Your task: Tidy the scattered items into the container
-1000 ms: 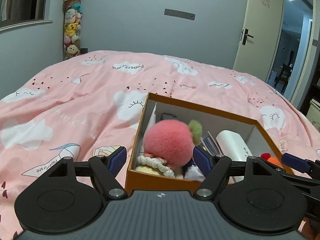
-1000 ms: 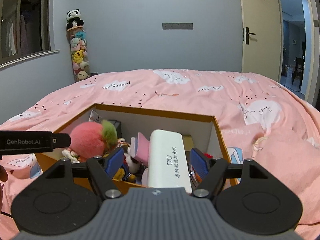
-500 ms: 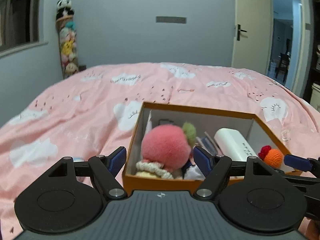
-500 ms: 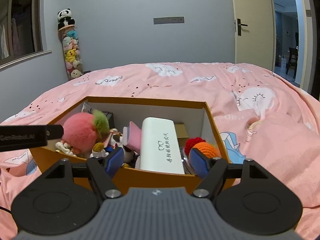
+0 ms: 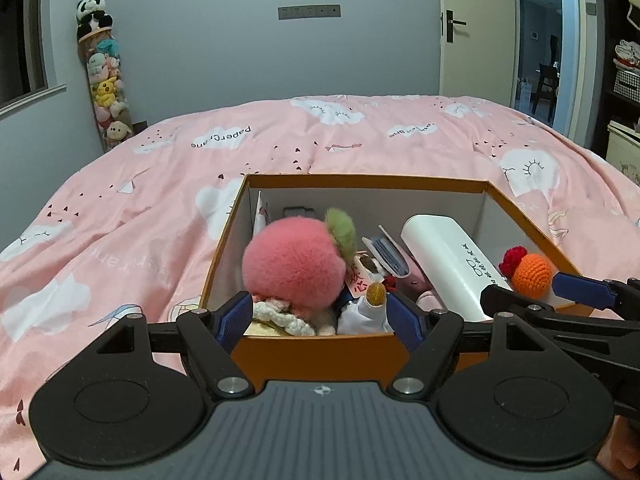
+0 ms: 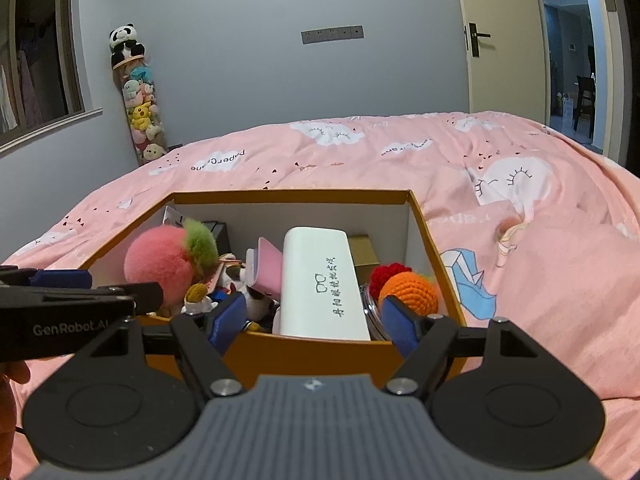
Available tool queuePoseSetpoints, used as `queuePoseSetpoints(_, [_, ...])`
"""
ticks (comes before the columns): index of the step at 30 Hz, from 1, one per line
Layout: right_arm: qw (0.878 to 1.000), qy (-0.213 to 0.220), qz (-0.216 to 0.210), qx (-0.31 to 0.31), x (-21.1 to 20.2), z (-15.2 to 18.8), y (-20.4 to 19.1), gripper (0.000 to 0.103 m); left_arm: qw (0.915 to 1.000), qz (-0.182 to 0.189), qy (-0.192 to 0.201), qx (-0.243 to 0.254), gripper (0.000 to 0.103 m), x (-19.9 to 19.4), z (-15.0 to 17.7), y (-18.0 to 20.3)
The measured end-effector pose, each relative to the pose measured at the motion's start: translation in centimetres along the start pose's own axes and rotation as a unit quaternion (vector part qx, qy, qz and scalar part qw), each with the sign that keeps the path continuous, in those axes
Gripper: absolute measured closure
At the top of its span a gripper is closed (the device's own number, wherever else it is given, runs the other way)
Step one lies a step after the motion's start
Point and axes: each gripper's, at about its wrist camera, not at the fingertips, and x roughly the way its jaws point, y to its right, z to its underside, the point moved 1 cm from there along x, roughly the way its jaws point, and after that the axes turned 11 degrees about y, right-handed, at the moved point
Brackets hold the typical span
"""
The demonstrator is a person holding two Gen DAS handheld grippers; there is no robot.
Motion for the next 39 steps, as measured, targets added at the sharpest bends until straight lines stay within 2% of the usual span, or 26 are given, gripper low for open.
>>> queuePoseSetpoints(39, [1.0,-0.001,-0.003,-0.002,0.19,0.43,0.01,0.026,0.9999,0.005,-0.014,-0.003,0.015,0.33,0.45,-0.29])
